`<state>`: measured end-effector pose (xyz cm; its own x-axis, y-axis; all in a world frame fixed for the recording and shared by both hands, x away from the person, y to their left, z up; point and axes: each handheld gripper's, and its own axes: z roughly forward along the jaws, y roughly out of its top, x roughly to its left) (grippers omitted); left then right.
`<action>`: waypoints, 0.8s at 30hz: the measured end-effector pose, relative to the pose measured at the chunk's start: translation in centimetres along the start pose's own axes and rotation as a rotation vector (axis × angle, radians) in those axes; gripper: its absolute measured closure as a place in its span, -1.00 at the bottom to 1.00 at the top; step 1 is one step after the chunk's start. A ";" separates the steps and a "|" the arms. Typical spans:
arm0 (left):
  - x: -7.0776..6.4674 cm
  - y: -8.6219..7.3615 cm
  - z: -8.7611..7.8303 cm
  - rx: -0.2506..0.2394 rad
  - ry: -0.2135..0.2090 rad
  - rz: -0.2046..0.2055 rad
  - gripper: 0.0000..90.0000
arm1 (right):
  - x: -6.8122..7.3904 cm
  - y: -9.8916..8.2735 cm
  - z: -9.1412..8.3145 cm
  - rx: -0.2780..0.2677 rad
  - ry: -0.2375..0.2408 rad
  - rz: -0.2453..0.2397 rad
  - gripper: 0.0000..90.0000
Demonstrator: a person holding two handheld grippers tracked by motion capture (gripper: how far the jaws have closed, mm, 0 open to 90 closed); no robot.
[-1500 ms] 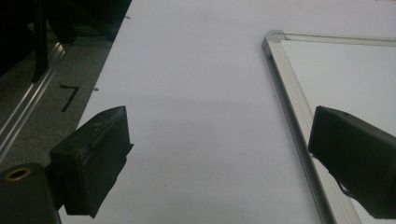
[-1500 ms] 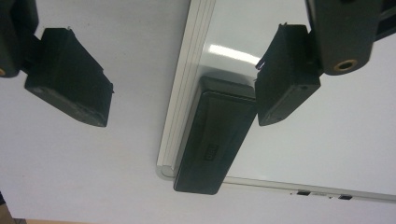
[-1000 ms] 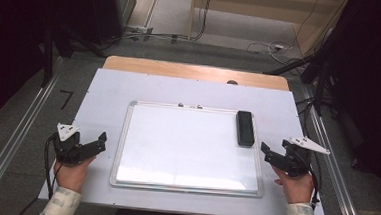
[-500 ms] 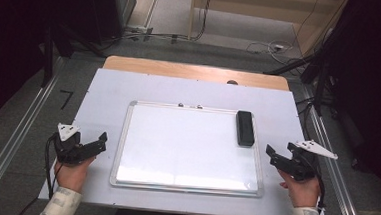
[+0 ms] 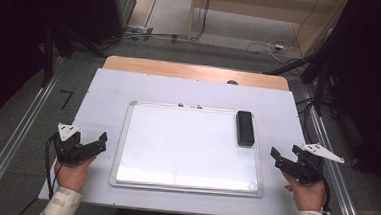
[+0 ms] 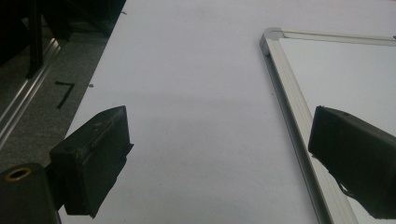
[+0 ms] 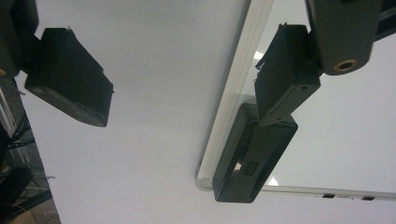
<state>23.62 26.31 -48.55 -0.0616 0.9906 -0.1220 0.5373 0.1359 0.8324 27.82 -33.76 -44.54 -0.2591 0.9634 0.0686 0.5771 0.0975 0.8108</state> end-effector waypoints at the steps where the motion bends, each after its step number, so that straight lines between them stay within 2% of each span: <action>1: 0.0 0.0 0.0 0.000 0.000 0.000 -0.86 | -0.1 0.0 -0.1 -0.001 -0.003 0.000 -0.60; 20: 0.0 0.0 0.0 0.001 0.002 0.001 -0.86 | -1.3 -1.0 -1.1 0.003 -0.031 0.008 -0.60; 24: 0.0 0.0 0.0 0.000 0.002 0.001 -0.86 | -1.8 -1.4 -1.0 0.012 -0.069 -0.009 -0.60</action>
<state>23.61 26.28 -48.51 -0.0627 0.9908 -0.1200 0.5370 0.1348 0.8327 26.64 -35.87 -45.22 -0.2110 0.9773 0.0208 0.5846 0.1091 0.8039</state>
